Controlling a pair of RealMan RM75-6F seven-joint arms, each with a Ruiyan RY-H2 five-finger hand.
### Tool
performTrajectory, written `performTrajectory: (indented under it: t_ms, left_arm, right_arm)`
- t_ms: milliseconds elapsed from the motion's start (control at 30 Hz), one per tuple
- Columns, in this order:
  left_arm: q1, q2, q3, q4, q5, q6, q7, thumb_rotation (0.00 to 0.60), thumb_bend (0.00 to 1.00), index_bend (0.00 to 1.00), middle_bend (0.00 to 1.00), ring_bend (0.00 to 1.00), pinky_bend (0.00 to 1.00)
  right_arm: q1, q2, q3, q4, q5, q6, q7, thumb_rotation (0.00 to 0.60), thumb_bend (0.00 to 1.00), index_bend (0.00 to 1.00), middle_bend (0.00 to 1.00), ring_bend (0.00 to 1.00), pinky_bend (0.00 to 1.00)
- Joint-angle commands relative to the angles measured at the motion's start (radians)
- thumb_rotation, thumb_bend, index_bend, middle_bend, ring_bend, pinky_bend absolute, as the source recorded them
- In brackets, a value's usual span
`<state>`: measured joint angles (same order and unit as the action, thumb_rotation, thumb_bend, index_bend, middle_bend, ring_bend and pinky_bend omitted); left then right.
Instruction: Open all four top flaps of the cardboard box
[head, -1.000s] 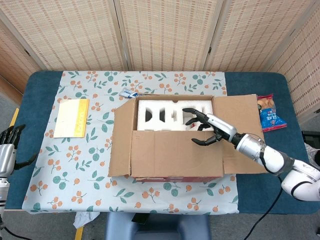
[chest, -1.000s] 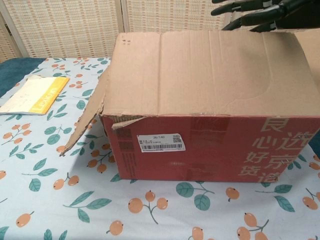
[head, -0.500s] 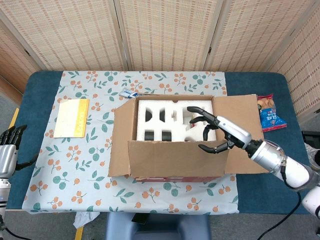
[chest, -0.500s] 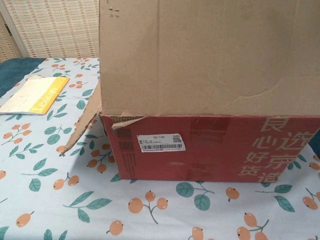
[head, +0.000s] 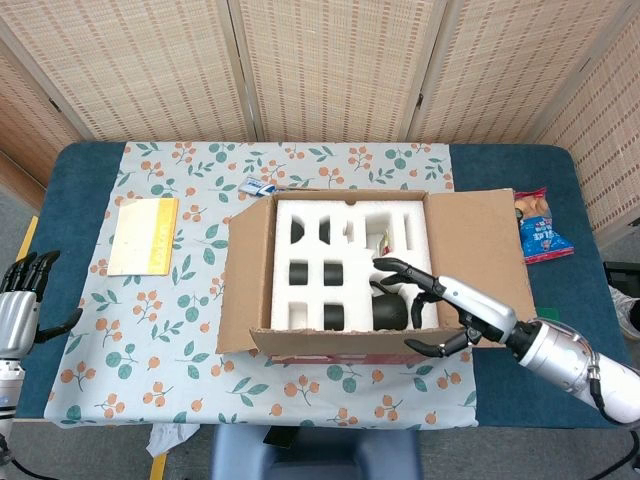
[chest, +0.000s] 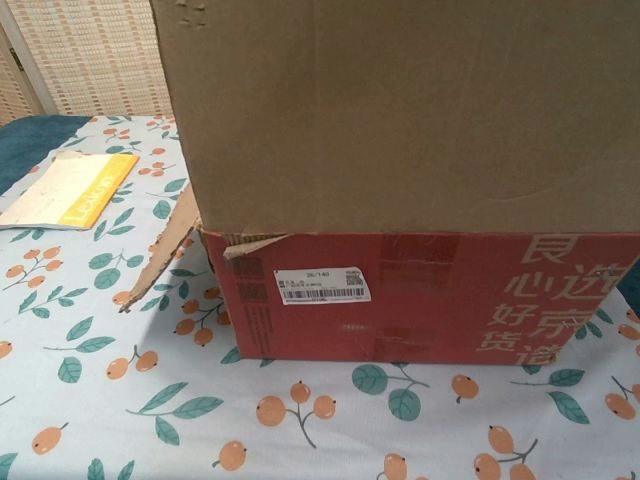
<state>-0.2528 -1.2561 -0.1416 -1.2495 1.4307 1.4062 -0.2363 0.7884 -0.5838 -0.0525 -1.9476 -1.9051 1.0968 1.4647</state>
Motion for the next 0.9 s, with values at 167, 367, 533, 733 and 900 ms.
performTrajectory:
  t_ms: [167, 367, 533, 733, 900]
  left_arm:
    - [-0.011, -0.002, 0.003, 0.014, 0.007, -0.014, -0.009, 0.6, 0.32, 0.0, 0.13, 0.02, 0.11]
    - [-0.016, -0.009, 0.003, 0.02, 0.004, -0.021, 0.005, 0.6, 0.32, 0.0, 0.13, 0.02, 0.11]
    - [-0.016, -0.009, 0.003, 0.018, 0.003, -0.019, 0.008, 0.6, 0.32, 0.0, 0.13, 0.02, 0.11]
    - [-0.019, 0.0, 0.008, 0.009, -0.006, -0.041, 0.019, 0.6, 0.32, 0.0, 0.13, 0.02, 0.11]
    - [-0.018, 0.006, 0.005, -0.001, -0.017, -0.046, 0.027, 0.6, 0.32, 0.0, 0.13, 0.02, 0.11]
  right_arm:
    - [-0.036, 0.069, -0.068, -0.02, -0.135, 0.055, 0.063, 0.6, 0.41, 0.0, 0.0, 0.09, 0.57]
    - [-0.054, 0.079, -0.098, 0.022, -0.181, 0.082, 0.087, 0.6, 0.41, 0.0, 0.0, 0.06, 0.58]
    - [-0.078, 0.046, -0.079, 0.075, -0.136, 0.081, -0.032, 0.6, 0.41, 0.0, 0.0, 0.05, 0.52]
    - [-0.169, -0.104, -0.009, 0.128, 0.064, 0.002, -0.594, 0.6, 0.41, 0.0, 0.0, 0.0, 0.27]
    - [-0.283, -0.31, 0.057, 0.23, 0.242, 0.072, -1.112, 0.6, 0.41, 0.0, 0.0, 0.0, 0.04]
